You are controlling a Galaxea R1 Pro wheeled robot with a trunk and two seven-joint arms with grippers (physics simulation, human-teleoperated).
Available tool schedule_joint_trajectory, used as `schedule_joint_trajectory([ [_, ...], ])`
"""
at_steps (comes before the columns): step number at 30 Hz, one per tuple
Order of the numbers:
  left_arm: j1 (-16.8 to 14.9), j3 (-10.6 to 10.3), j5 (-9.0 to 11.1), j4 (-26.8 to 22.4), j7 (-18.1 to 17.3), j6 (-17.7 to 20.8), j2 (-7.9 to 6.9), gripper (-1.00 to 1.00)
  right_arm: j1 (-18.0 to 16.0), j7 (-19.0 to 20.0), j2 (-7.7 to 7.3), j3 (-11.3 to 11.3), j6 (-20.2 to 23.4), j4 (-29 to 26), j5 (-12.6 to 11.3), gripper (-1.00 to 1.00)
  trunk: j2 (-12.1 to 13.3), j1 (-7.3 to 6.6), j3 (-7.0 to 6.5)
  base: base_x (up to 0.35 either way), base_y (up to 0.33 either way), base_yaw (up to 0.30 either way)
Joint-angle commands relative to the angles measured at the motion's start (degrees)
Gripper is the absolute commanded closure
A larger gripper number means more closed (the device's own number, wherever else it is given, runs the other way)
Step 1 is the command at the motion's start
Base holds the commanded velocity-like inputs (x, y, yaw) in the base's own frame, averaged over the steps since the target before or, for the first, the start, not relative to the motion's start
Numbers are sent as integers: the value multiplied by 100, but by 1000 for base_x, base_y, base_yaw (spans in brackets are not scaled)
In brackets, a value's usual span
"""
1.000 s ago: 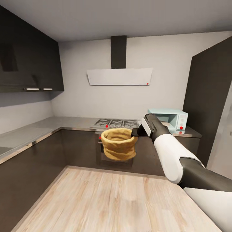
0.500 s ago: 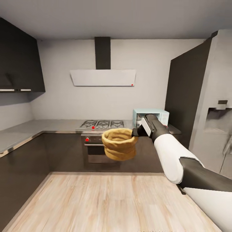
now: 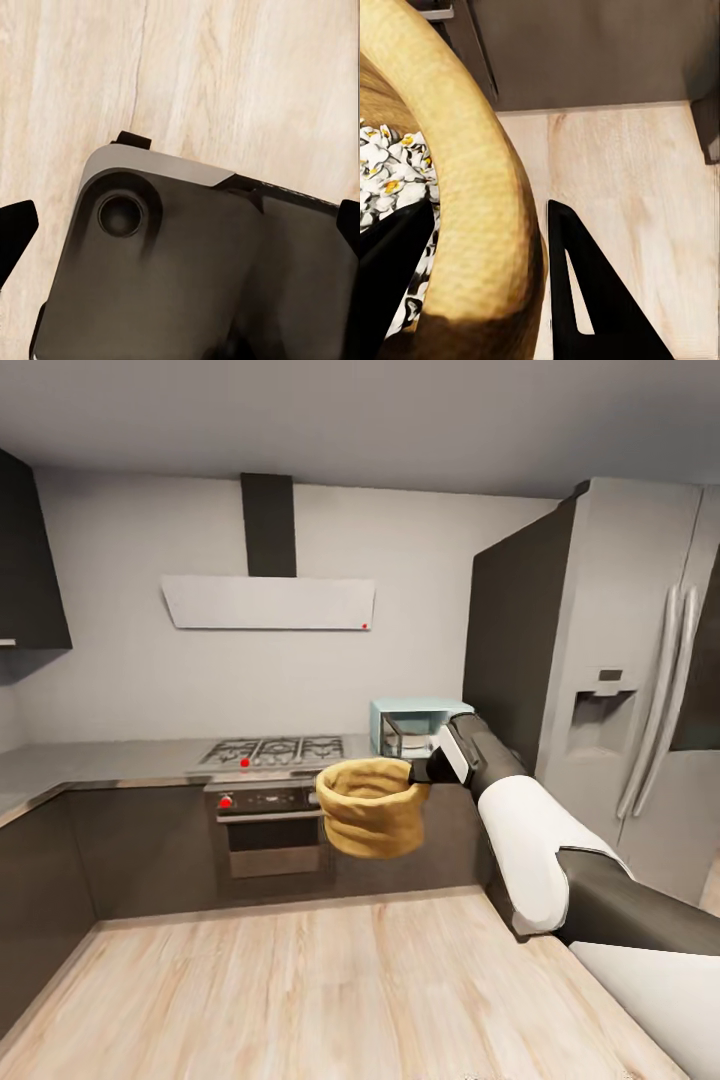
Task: In the kitchen, take the popcorn bag from the countertop, put it into the microwave, and heat it until the popcorn is cooked so the cooked popcorn ends up inside the bag.
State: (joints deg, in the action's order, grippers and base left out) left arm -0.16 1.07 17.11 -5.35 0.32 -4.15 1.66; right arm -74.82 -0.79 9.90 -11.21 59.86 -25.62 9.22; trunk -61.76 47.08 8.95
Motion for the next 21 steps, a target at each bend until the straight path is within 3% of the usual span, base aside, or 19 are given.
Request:
schedule_joint_trajectory([
  [1, -2, 9, 20, -1, 3, -15, 1, -100, -6, -9, 10, -48, 14, -4, 27, 100, -5, 1, 5, 0, 0, -286],
  [21, -2, 8, 20, -1, 3, -15, 1, -100, -6, -9, 7, -48, 14, -4, 36, 100, -5, 1, -56, 0, 0, -286],
])
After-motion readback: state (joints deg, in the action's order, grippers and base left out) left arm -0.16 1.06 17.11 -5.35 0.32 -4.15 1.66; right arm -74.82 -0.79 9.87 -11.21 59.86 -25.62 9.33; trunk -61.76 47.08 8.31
